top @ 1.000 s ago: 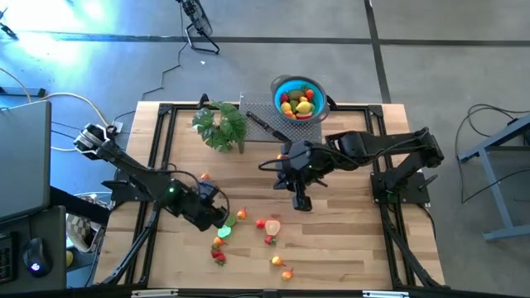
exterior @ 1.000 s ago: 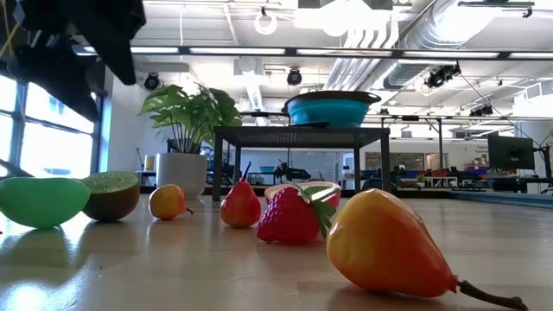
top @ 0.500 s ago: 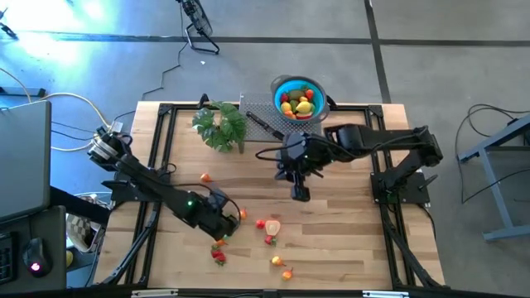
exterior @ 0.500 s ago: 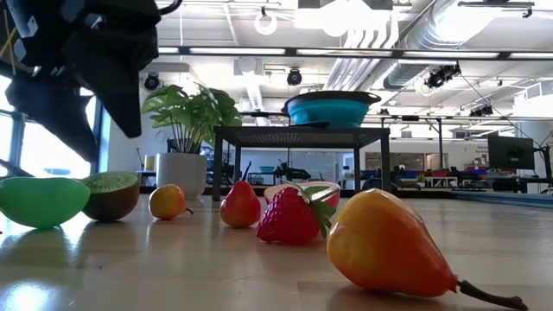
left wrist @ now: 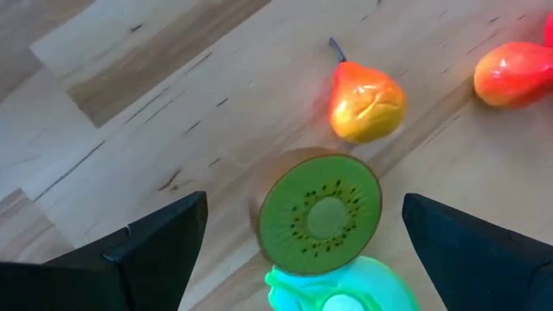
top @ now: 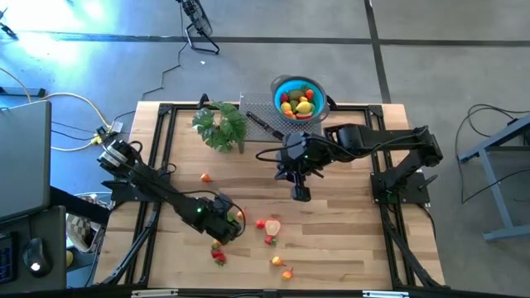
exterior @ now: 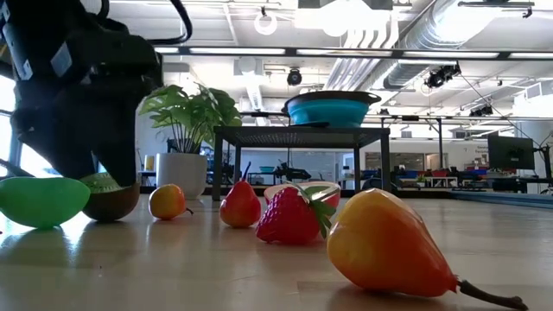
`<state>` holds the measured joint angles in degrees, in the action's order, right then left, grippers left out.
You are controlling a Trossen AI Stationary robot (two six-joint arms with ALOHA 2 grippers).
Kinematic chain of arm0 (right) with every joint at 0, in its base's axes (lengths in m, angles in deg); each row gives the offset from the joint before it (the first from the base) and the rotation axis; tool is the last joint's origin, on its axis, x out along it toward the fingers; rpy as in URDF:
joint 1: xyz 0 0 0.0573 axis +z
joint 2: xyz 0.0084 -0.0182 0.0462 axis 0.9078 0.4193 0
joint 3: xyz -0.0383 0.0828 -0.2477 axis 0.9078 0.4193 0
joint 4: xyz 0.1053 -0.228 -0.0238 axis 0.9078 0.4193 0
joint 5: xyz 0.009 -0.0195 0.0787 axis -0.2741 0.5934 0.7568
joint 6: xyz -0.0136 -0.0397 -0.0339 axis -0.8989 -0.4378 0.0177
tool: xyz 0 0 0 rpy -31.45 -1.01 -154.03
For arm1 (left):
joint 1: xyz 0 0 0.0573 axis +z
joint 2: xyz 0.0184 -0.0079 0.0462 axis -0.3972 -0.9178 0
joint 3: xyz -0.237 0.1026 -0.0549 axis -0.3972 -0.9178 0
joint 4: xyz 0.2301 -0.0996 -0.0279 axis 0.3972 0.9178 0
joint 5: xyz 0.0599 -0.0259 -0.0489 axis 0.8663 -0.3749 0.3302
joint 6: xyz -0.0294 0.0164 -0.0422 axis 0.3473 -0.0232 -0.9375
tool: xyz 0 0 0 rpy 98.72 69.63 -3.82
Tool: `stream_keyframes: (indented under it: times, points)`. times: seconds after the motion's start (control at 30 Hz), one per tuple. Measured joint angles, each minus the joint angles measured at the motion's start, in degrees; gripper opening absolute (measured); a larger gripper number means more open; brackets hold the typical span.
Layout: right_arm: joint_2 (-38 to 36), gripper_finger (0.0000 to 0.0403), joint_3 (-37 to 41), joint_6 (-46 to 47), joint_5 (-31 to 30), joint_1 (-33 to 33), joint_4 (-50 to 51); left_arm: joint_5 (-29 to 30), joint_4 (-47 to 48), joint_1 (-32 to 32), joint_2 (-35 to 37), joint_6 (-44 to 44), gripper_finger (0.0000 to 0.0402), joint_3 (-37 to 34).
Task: Pick & Place Fruit
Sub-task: Put the brown kiwi in the blue bowl on the shelf
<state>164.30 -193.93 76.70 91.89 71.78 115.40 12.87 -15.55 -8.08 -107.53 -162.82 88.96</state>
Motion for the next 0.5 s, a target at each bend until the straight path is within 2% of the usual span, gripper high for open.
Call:
stream_keyframes:
  times: [0.17, 0.33, 0.5]
  points:
    - [0.0, 0.0005, 0.0, 0.0, 0.0, 0.0, 0.1, -0.4, -1.4, 0.0, -1.0, 1.9, 0.0381, 0.0]
    - [0.0, 0.0005, 0.0, -0.2, 0.0, 0.0, 0.1, -0.4, -2.5, 0.0, -1.0, 7.9, 0.0381, 0.0]
    - [0.0, 0.0005, 0.0, -0.2, 0.0, 0.0, 0.1, -0.2, -2.2, 0.0, -1.1, 8.8, 0.0381, 0.0]
